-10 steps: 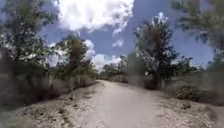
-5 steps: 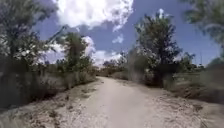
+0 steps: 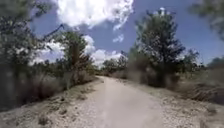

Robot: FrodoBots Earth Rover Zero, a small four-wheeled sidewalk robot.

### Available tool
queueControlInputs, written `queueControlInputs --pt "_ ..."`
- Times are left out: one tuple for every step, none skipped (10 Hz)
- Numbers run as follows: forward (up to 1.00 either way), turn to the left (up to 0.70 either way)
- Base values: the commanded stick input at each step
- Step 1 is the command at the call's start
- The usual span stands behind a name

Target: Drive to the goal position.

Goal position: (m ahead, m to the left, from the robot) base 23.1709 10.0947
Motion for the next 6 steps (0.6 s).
queueControlInputs --pt "0.45 0.0" --pt "0.45 0.0" --pt "0.45 0.0" --pt "0.45 0.0" --pt "0.45 0.0" --pt "0.45 0.0"
